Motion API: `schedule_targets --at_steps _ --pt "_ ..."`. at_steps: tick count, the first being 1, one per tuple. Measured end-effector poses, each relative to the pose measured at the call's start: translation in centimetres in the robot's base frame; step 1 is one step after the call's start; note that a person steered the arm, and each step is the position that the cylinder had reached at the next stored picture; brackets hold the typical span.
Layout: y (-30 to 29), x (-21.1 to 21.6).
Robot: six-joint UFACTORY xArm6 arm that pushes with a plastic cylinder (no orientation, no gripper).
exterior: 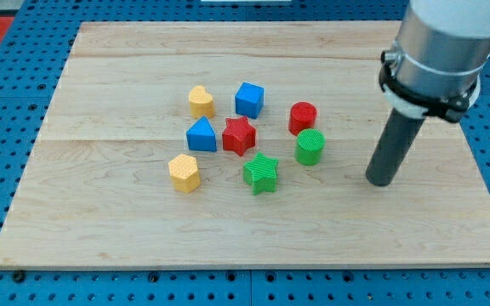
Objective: Move the green star closer to the red star
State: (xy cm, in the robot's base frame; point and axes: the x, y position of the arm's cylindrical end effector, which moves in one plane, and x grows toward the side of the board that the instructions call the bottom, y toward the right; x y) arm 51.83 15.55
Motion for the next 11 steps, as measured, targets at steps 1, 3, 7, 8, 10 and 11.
schedule_targets --at_steps 1,3,7,8,10,11 --pt "-3.6 1.4" --pt "-12.8 1.7" --pt "-13.7 0.7" --pt "-13.2 0.0" --pt "-20.3 0.7" --pt "-24.9 -0.4"
